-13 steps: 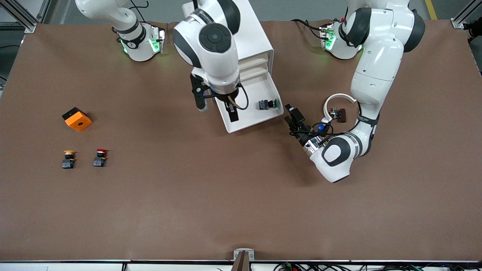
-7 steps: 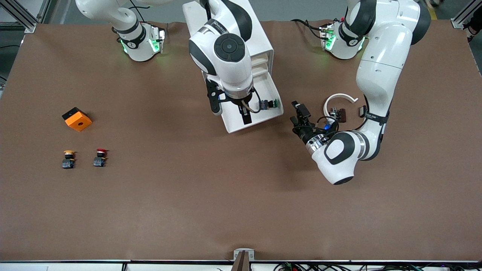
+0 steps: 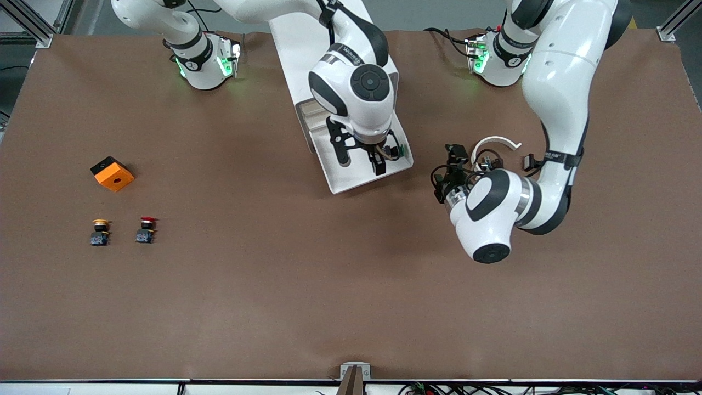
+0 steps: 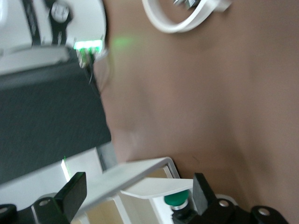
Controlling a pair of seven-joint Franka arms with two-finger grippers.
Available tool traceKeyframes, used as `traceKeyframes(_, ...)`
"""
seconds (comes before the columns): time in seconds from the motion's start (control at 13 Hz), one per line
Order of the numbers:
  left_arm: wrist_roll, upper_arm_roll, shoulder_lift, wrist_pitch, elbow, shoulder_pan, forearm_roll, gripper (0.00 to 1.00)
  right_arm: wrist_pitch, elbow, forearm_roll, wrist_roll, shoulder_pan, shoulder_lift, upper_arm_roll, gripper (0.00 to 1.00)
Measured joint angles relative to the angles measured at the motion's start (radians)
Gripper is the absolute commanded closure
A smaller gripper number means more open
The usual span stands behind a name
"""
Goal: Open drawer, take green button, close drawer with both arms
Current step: 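Grasp the green button with the right gripper and lift it out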
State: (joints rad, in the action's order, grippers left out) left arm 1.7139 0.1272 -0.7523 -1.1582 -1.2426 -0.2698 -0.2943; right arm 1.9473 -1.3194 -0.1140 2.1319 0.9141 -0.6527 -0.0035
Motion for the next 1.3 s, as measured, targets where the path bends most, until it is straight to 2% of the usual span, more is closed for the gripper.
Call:
traceKeyframes(0.31,-0.295,-0.014,0.105,0.002,0.001,0.030,0.148,0.00,0.006,0.001,-0.018,0.006,0.045,-0.016,0.000,0.00)
traceKeyframes(0.61,-0.536,-0.015,0.174,-0.028,0.001,0.087,0.193,0.00,0.058,0.001,-0.019,0.057,0.067,-0.067,-0.001,0.00)
traceKeyframes(1.07,-0.766,-0.011,0.240,-0.184,-0.019,0.081,0.195,0.00,0.103,0.001,-0.019,0.066,0.067,-0.113,-0.009,0.00)
traceKeyframes(1.3,-0.839,-0.008,0.284,-0.332,-0.108,0.080,0.195,0.00,0.103,0.001,-0.019,0.066,0.067,-0.123,-0.012,0.00)
